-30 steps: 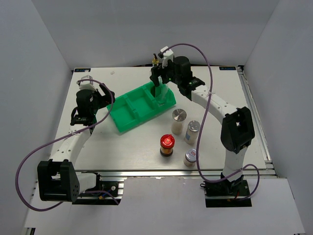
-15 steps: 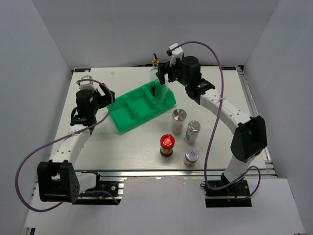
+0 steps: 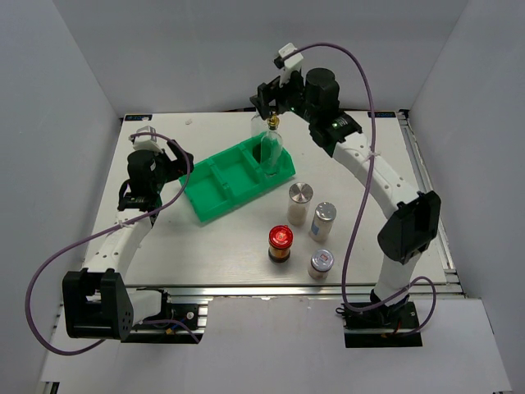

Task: Organize the condiment bottles

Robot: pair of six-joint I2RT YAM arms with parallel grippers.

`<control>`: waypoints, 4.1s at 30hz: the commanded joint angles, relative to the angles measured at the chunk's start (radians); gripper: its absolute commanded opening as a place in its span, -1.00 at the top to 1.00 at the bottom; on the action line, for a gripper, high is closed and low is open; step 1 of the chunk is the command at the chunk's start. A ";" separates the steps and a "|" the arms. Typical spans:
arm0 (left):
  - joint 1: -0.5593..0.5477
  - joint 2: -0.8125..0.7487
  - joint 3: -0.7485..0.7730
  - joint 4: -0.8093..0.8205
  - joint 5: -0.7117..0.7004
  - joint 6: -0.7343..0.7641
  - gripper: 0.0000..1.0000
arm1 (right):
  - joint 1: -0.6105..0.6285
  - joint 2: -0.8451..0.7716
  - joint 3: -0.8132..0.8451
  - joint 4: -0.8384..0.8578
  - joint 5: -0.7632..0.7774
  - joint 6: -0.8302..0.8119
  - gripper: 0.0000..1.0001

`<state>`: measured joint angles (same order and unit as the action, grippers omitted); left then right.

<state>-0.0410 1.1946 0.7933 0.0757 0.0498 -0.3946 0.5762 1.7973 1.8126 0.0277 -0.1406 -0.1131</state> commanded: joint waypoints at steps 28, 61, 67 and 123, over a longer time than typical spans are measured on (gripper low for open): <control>0.000 -0.009 0.014 0.029 0.045 -0.001 -0.96 | 0.002 0.094 0.166 -0.226 -0.132 0.026 -0.44; 0.000 -0.047 0.044 0.018 0.103 -0.030 -0.96 | 0.002 -0.042 0.080 -0.150 0.030 0.000 0.04; -0.016 -0.090 0.069 -0.011 0.099 -0.055 -0.96 | 0.002 -0.168 -0.011 -0.118 0.059 -0.008 -0.07; -0.876 0.570 0.635 -0.333 -0.065 0.257 -0.96 | -0.380 -0.998 -1.136 -0.123 0.598 0.423 -0.79</control>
<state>-0.9031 1.8088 1.4319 -0.2058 -0.0513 -0.1463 0.2020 0.7975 0.6750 -0.1486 0.4572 0.3244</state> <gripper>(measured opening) 0.982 0.896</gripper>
